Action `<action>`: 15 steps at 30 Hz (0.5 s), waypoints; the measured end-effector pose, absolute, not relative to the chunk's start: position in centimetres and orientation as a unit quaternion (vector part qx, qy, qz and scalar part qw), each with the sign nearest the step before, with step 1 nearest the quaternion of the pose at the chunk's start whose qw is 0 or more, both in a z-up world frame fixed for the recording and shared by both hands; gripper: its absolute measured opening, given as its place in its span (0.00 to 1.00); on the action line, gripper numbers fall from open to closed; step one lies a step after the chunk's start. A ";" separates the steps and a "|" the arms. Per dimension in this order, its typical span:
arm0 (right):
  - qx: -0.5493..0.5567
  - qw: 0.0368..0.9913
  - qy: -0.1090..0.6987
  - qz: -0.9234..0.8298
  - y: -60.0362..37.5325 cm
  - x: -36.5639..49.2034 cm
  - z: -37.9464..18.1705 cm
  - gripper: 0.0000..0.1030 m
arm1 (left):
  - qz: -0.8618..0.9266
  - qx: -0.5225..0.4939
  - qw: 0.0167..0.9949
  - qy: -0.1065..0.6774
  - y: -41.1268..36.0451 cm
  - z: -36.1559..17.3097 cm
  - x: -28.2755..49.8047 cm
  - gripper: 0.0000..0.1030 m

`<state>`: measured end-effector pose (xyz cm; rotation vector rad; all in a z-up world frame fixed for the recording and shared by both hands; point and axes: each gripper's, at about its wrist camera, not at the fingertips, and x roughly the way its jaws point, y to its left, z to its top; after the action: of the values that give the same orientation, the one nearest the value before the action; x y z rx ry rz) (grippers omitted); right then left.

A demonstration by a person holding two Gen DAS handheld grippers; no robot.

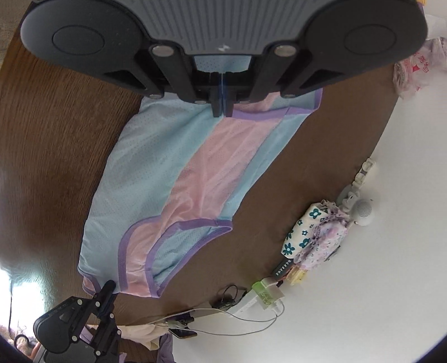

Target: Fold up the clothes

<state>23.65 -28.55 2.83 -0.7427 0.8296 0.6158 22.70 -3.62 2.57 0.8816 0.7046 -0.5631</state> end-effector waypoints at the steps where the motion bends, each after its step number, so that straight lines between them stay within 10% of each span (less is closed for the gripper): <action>1: -0.349 0.802 0.393 0.286 -28.5 24.0 2.4 0.02 | -0.265 0.415 0.805 0.332 -3.7 2.1 23.1 0.00; 8: -0.344 0.805 0.399 0.273 -28.7 24.7 1.0 0.02 | -0.252 0.369 0.826 0.344 -1.8 2.0 23.3 0.11; 15: -0.234 0.855 0.395 0.242 -30.9 24.8 2.0 0.30 | -0.232 0.281 0.854 0.370 2.0 3.7 22.4 0.37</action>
<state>24.77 -30.93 1.98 -0.4915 0.8304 0.5090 22.43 1.95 3.69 0.5916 0.7785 -0.4872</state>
